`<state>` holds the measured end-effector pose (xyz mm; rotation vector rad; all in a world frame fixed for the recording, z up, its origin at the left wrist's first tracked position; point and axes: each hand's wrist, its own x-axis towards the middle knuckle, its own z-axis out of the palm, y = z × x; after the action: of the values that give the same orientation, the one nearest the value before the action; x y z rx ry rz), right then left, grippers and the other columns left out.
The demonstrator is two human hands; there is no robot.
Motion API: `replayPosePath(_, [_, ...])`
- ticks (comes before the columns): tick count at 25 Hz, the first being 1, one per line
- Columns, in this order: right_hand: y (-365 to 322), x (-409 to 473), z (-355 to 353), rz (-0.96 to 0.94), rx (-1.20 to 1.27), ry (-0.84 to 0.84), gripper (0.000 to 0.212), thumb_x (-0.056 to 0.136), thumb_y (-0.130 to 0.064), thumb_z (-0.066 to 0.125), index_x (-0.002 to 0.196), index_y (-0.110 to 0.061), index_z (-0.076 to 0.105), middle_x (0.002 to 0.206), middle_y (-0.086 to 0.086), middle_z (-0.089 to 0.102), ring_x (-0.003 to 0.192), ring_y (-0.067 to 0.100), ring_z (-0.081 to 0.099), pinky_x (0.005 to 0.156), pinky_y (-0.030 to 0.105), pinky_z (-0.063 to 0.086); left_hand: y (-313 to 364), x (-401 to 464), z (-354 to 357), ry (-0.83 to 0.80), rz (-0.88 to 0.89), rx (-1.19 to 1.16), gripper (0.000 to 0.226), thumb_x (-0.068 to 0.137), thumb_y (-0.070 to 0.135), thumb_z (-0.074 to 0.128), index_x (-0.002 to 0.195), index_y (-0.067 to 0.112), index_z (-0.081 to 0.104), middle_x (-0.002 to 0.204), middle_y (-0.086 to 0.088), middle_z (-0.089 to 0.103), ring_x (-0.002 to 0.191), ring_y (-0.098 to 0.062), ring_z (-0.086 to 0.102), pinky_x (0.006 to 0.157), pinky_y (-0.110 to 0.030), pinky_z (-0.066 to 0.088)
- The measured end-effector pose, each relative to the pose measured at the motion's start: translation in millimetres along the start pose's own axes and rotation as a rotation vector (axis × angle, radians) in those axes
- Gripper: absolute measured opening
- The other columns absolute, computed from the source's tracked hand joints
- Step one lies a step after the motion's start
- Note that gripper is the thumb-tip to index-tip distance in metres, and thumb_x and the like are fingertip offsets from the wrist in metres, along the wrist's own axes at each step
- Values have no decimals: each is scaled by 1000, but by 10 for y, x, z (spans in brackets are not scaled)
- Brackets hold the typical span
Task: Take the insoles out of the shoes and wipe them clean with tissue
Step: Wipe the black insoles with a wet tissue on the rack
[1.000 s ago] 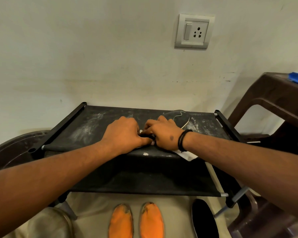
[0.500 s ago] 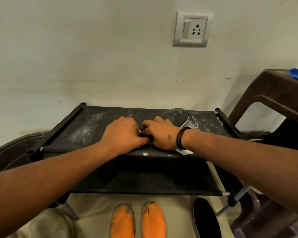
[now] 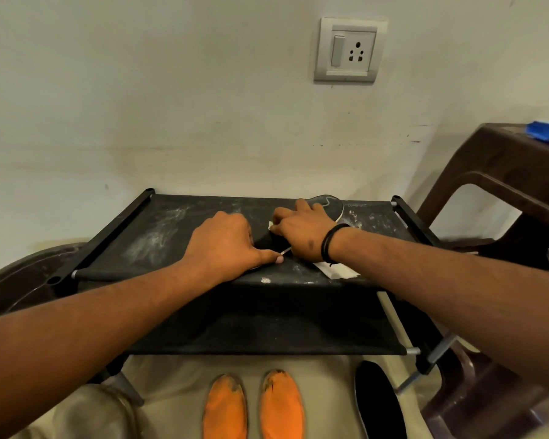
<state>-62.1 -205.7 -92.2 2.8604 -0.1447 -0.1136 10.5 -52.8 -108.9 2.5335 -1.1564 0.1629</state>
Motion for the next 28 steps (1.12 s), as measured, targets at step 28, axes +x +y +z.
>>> replayPosePath(28, [153,78,63,-76,174,175,23,90,-8,59,108,-17,70,107,7,68,97,28,64,80,38,53,-47,4,20,0,17,-2,71,62,76,75,46,15,43,43,-1,47,43,-17,46,47,-35,40])
